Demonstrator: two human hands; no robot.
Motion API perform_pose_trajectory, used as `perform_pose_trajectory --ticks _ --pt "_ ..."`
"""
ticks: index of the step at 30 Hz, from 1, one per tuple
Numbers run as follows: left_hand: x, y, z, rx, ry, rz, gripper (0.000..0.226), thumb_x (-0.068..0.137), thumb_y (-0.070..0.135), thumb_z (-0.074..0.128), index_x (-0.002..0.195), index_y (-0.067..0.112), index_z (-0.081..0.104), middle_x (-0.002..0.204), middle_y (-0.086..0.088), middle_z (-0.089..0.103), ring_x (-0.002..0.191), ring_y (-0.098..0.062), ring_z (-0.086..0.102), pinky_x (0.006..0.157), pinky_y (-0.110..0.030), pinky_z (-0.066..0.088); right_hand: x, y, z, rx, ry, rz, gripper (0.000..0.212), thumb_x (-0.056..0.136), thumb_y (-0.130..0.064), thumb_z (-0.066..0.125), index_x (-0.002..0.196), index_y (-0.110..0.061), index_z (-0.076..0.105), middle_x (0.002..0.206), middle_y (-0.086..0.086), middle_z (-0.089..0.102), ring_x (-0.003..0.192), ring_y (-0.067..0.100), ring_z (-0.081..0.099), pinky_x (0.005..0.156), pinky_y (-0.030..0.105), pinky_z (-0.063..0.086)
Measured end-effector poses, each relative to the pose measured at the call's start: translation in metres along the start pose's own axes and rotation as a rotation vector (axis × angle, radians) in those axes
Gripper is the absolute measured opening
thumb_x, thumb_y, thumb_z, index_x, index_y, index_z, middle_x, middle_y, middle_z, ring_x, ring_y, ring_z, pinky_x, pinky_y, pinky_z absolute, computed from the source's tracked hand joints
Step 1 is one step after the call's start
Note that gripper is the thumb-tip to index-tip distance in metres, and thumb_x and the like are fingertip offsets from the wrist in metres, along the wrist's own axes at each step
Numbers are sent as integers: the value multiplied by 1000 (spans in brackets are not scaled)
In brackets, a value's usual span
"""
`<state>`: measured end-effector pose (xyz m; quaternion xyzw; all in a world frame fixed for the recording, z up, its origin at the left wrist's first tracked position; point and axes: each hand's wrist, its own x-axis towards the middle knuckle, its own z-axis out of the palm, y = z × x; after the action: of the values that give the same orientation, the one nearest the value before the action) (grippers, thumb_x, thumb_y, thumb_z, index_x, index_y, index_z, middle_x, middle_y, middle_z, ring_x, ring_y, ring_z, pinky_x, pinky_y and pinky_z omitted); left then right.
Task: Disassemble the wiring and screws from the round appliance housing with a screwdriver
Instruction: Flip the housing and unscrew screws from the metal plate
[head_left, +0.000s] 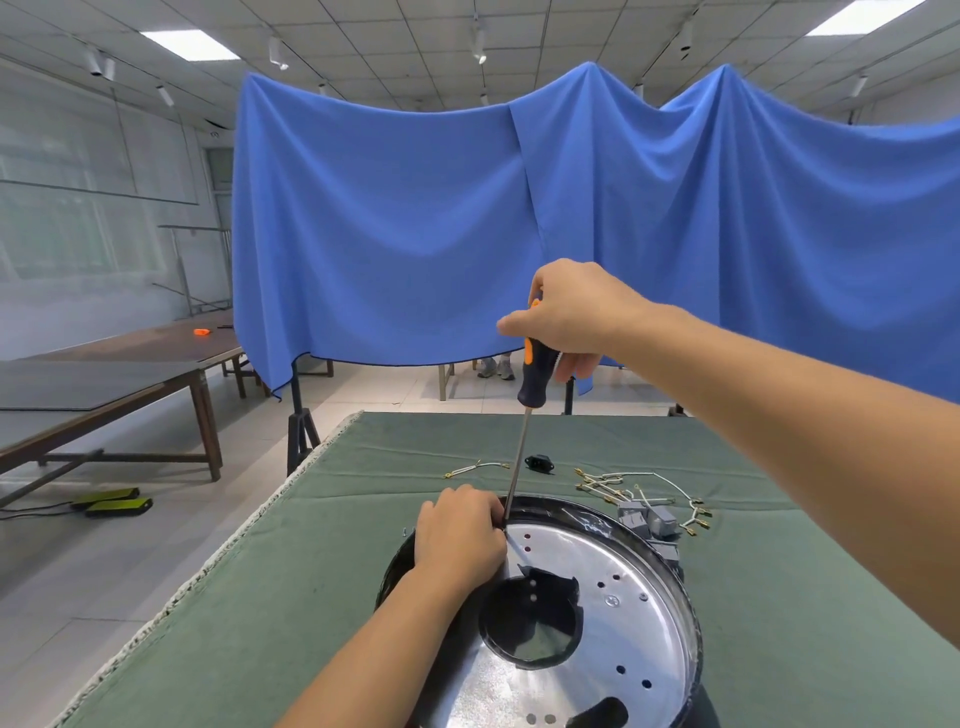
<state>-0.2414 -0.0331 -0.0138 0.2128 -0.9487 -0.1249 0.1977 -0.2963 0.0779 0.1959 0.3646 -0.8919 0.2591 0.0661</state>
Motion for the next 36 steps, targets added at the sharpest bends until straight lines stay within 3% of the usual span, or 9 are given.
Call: perform_pose_trajectory --ticks 3,15,18,21,24,26,32,36 --pt "0 1 -1 -6 2 5 23 86 20 53 103 28 67 108 4 63 103 -20 53 93 -34 40 0 -1 2 22 52 -26 29 81 -20 55 102 -1 60 72 11 71 56 27 71 60 36 59" --pt "2 0 0 -15 38 8 17 89 29 57 98 28 72 102 6 68 101 -19 56 84 -32 43 -9 1 -1 1 207 -83 28 76 -25 57 92 -4 64 67 7 71 58 25 70 65 37 58" --pt "1 -1 0 -28 49 12 16 89 28 57 97 29 72 102 8 68 101 -17 58 85 -31 43 -10 4 -6 19 355 -93 26 74 -27 57 86 -5 63 69 8 71 68 30 69 69 37 57" --pt "1 -1 0 -29 52 6 17 89 26 55 95 27 71 102 8 68 99 -18 60 87 -31 43 -10 10 -7 124 511 -92 17 75 -31 57 78 -15 57 68 1 67 65 27 65 67 35 54" --pt "1 -1 0 -20 67 8 18 92 24 50 99 25 67 105 6 66 99 -19 59 88 -31 42 -13 24 10 219 613 -102 13 76 -28 61 80 -17 54 68 -9 57 71 22 57 63 31 42" --pt "0 -1 0 -24 75 3 19 95 23 46 101 23 63 106 5 65 99 -20 57 86 -31 40 -20 34 31 250 611 -114 13 78 -23 64 84 -17 54 70 -11 53 73 19 53 66 30 34" --pt "-1 2 -3 -37 71 -42 16 98 23 38 100 16 53 104 -3 64 96 -27 56 79 -34 38 -46 72 101 306 460 -68 23 76 -19 70 79 -24 48 78 -14 51 67 4 50 60 27 31" --pt "1 3 -4 -129 91 -118 18 99 23 36 101 11 49 102 -9 62 94 -30 57 77 -38 44 -53 85 125 340 416 -27 29 76 -20 72 76 -29 45 86 -13 47 69 3 51 56 14 32"
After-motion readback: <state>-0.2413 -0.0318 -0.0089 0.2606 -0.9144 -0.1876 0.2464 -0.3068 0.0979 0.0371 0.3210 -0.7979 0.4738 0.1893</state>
